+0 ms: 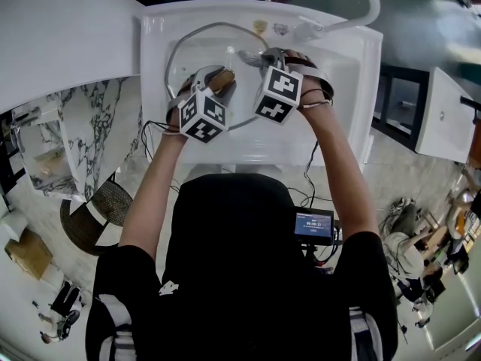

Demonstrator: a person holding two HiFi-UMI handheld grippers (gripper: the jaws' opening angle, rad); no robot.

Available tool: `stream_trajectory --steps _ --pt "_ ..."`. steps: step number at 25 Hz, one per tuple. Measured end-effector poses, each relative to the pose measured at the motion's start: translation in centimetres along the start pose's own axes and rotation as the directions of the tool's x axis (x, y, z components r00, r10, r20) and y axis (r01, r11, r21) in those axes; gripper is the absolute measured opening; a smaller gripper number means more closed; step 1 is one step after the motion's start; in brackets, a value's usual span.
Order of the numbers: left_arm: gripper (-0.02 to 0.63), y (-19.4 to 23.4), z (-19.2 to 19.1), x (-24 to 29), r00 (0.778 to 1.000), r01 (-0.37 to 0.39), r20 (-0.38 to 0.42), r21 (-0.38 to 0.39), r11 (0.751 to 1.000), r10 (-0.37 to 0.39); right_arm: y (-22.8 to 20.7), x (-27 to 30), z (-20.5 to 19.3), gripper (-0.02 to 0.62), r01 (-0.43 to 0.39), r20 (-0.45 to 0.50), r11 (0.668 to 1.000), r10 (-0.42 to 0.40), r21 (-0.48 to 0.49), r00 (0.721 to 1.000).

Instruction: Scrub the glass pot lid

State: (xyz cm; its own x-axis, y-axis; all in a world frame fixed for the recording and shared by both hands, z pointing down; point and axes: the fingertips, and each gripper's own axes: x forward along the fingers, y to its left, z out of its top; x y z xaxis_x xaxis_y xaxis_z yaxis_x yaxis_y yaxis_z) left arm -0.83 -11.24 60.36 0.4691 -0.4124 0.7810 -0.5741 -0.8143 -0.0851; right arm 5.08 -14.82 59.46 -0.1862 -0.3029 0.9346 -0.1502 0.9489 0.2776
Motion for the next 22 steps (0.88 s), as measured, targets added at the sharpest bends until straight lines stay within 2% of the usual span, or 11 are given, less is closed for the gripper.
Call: stream_trajectory --steps 7,16,22 --pt "0.167 -0.1 0.0 0.0 1.000 0.005 0.004 -0.001 1.000 -0.005 -0.1 0.2 0.2 0.072 0.080 0.005 0.997 -0.080 -0.008 0.997" --pt "0.167 -0.1 0.0 -0.1 1.000 0.009 0.008 -0.003 1.000 -0.009 0.9 0.0 0.1 0.075 0.080 -0.007 0.996 -0.080 -0.027 0.997" --pt "0.167 -0.1 0.0 0.0 1.000 0.013 0.009 -0.006 1.000 -0.013 2.0 -0.3 0.0 0.077 0.047 -0.018 0.998 -0.048 -0.029 0.999"
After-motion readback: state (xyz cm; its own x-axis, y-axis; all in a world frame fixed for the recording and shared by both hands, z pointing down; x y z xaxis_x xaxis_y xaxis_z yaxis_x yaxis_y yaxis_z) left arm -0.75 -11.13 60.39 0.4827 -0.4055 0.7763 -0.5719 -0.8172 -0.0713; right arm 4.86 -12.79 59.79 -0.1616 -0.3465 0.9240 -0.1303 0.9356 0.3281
